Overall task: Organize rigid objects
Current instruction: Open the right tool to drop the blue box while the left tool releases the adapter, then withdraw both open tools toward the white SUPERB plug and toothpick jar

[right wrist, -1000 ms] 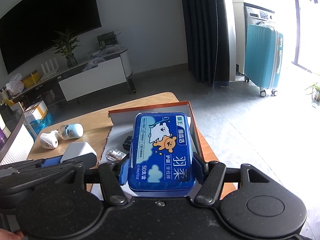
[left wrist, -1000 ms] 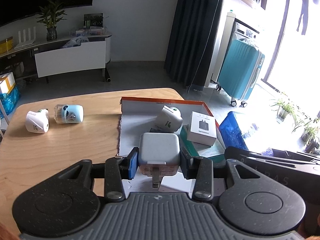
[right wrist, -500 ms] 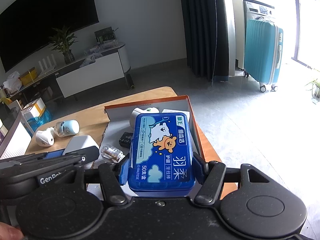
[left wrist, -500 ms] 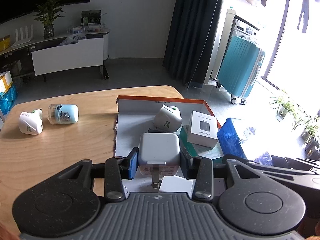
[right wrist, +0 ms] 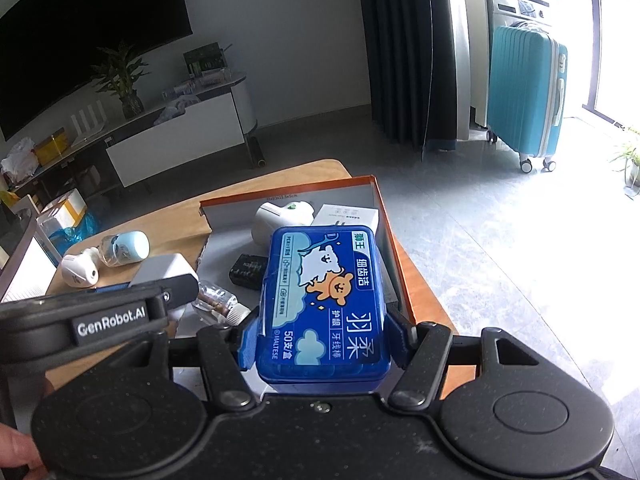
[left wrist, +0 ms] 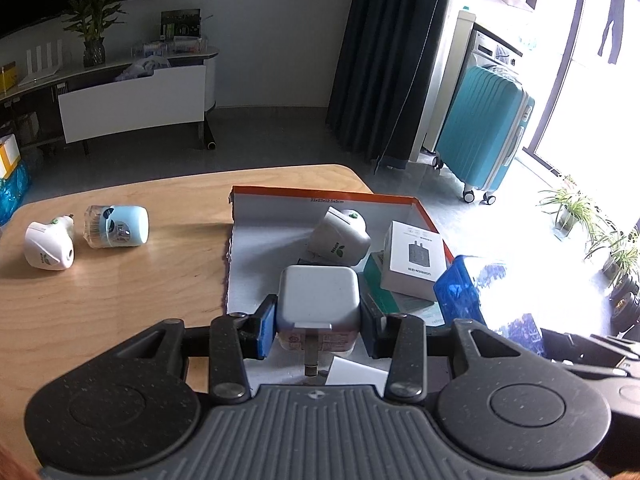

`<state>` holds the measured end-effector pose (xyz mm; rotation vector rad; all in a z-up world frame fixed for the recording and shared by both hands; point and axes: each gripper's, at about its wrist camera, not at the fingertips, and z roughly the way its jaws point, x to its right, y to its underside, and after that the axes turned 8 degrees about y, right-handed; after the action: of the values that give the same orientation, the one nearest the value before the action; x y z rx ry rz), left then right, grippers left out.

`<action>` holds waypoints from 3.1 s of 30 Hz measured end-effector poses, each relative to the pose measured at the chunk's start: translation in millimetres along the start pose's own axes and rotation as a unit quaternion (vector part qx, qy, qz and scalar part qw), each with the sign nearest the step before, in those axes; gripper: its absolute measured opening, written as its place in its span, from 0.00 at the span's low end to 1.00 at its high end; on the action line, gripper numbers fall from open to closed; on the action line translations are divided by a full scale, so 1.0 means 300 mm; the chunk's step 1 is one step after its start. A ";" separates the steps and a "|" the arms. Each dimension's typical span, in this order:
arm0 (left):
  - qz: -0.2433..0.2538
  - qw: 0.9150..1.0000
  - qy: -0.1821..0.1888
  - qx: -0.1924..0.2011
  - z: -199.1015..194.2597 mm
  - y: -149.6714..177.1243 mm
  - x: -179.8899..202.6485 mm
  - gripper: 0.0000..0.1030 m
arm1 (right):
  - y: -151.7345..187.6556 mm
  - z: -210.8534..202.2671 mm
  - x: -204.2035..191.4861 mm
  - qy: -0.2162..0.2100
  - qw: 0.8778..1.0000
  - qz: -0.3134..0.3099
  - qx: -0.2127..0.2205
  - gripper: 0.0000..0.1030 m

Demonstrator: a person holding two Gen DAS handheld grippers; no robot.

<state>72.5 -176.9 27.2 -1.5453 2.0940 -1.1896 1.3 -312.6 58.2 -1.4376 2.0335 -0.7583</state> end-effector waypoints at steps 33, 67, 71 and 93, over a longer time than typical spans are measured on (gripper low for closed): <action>0.007 0.999 0.033 -0.024 0.119 -0.061 0.042 0.51 | -0.009 0.029 0.042 0.008 1.000 0.008 0.009 0.76; -0.067 0.994 -0.080 0.018 -0.178 -0.026 -0.285 0.85 | -0.038 -0.037 -0.310 -0.068 0.993 -0.090 0.020 0.80; -0.079 0.993 -0.090 0.024 -0.206 -0.021 -0.329 0.85 | -0.038 -0.033 -0.362 -0.077 0.992 -0.099 0.016 0.80; -0.133 0.982 -0.131 0.034 -0.241 0.008 -0.554 0.87 | -0.032 0.070 -0.587 -0.121 0.982 -0.143 -0.012 0.80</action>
<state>89.1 3.6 30.8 -1.8798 1.7050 -1.0574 73.7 -150.6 68.2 -1.7666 1.6799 -0.6361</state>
